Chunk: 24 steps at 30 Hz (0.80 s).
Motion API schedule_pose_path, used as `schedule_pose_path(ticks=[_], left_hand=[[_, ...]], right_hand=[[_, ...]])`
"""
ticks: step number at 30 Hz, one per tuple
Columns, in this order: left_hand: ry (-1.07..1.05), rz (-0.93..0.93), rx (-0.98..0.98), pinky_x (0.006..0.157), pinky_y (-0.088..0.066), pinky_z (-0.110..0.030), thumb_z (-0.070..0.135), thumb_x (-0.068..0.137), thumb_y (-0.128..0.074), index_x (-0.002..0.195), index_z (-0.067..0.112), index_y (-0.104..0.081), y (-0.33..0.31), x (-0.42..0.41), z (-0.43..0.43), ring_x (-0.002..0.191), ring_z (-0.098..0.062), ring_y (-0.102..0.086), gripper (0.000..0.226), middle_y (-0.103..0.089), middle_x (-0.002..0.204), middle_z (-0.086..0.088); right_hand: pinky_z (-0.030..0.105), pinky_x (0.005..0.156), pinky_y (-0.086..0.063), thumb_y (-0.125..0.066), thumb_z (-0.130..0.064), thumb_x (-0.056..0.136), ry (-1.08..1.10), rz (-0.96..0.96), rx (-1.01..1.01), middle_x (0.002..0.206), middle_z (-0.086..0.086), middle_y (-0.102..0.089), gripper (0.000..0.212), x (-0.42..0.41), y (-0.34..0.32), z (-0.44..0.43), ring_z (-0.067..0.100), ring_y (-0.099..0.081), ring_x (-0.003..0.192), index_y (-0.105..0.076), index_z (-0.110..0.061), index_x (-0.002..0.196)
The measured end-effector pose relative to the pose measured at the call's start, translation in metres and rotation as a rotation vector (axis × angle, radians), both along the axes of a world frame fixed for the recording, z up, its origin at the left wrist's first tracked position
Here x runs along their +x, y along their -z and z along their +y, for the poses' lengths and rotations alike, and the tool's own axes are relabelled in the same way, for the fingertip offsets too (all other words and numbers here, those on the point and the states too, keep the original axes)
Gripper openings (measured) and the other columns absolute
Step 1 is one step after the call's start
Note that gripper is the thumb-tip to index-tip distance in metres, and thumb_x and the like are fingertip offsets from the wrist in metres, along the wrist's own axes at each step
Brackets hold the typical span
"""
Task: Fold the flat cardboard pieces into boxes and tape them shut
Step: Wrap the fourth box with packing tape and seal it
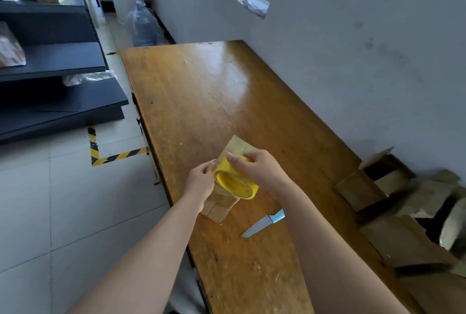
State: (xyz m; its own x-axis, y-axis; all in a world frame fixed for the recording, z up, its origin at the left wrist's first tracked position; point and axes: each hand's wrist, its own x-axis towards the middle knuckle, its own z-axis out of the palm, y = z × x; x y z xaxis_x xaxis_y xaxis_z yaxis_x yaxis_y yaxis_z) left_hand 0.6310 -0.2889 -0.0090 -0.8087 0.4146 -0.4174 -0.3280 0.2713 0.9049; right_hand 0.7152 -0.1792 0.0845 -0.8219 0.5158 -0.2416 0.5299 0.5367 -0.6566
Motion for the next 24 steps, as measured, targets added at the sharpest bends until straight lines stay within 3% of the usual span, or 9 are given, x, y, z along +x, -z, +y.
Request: schedule_pose_path(ticks=[5,12,16,24], left_hand=[[0.046,0.028,-0.039,0.067,-0.043,-0.021,0.033,0.101,-0.045,0.119,0.026,-0.066,0.008,-0.006,0.006,0.087,-0.001,-0.056,0.028,-0.065,0.102,0.009],[0.06,0.082,-0.079,0.064,-0.046,-0.022,0.036,0.101,-0.044,0.116,0.032,-0.066,0.013,-0.009,0.009,0.092,-0.007,-0.061,0.026,-0.068,0.103,0.012],[0.088,0.141,-0.097,0.079,-0.047,-0.026,0.035,0.102,-0.042,0.123,0.028,-0.064,0.016,-0.009,0.01,0.101,-0.01,-0.058,0.031,-0.065,0.11,0.011],[0.143,0.14,-0.097,0.095,-0.051,-0.042,0.037,0.101,-0.042,0.124,0.03,-0.062,0.019,-0.014,0.007,0.108,-0.016,-0.06,0.031,-0.065,0.11,0.012]], right_hand=[[0.03,0.05,-0.038,-0.053,-0.061,0.089,0.046,-0.011,0.069,0.062,0.003,-0.057,0.053,0.004,0.003,0.006,0.015,-0.052,0.056,-0.062,-0.012,0.07],[0.024,0.04,-0.033,-0.052,-0.058,0.087,0.094,-0.155,0.355,0.051,-0.003,-0.047,0.054,0.013,0.014,0.019,0.015,-0.045,0.045,-0.057,-0.012,0.06],[0.029,0.051,-0.051,-0.051,-0.055,0.09,0.158,-0.266,0.309,0.07,0.002,-0.065,0.048,0.037,0.035,0.024,0.017,-0.062,0.06,-0.069,-0.011,0.084],[0.023,0.045,-0.041,-0.048,-0.058,0.092,0.187,-0.19,0.295,0.071,0.0,-0.065,0.05,0.047,0.055,0.022,0.01,-0.05,0.051,-0.071,-0.014,0.087]])
